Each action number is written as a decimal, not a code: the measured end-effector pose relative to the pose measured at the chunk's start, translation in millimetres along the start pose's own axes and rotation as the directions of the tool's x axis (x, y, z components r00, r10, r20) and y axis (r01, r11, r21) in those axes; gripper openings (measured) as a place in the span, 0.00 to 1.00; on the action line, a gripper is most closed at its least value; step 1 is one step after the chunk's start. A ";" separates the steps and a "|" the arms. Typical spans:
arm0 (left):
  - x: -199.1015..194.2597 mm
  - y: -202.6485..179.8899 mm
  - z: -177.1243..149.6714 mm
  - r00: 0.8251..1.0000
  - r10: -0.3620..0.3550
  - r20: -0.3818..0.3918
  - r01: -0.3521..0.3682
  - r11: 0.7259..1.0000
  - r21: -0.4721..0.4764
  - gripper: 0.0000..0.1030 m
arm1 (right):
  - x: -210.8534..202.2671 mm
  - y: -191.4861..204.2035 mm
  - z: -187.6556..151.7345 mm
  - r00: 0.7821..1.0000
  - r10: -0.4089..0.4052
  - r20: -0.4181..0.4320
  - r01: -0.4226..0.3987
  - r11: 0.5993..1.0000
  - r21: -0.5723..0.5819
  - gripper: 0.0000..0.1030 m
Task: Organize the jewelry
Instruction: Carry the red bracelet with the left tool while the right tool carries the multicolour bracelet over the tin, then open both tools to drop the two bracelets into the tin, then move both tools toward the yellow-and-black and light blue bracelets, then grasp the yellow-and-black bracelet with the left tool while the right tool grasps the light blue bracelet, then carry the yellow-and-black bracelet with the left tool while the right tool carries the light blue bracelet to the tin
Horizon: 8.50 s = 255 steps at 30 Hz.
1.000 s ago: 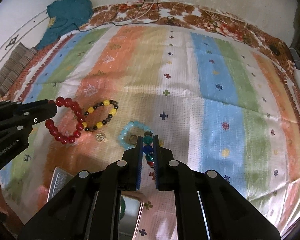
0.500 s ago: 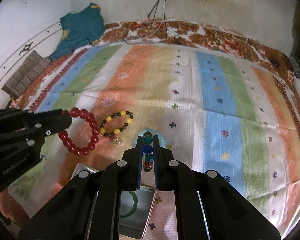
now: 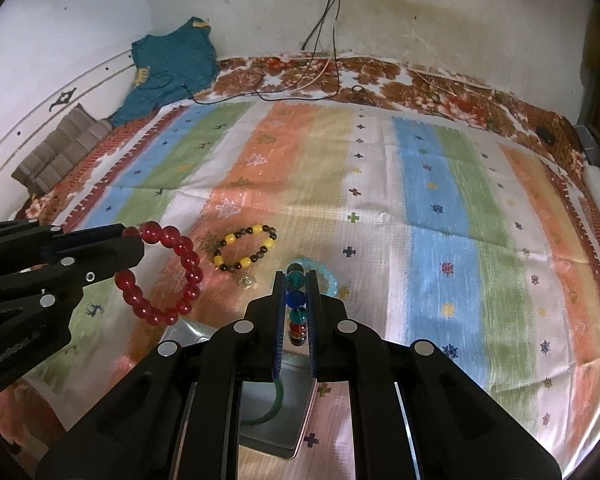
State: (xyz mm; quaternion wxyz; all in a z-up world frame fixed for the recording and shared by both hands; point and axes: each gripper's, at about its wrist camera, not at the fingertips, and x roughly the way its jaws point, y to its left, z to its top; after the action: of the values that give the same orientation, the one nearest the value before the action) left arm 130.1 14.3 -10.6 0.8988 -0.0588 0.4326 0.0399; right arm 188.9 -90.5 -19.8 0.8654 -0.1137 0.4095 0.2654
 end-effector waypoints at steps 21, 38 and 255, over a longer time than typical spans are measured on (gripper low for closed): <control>-25.4 -11.0 -34.3 1.000 0.003 0.020 -0.004 0.999 0.039 0.13 | -30.5 18.4 -33.1 1.000 0.029 0.004 -0.029 0.999 -0.037 0.10; -29.6 -11.0 -47.3 0.999 -0.032 -0.008 0.032 0.999 0.020 0.13 | -33.7 20.6 -44.6 1.000 0.017 -0.014 -0.017 0.999 -0.035 0.11; 43.7 20.1 36.8 0.995 0.053 -0.086 -0.056 0.998 -0.032 0.09 | 24.4 -5.2 18.1 0.999 -0.033 -0.025 0.032 0.999 -0.019 0.12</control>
State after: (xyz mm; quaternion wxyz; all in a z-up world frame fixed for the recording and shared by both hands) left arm 183.2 40.3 -23.4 0.8770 -0.0642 0.4710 0.0695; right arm 216.3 -78.4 -27.1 0.8633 -0.1316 0.4159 0.2537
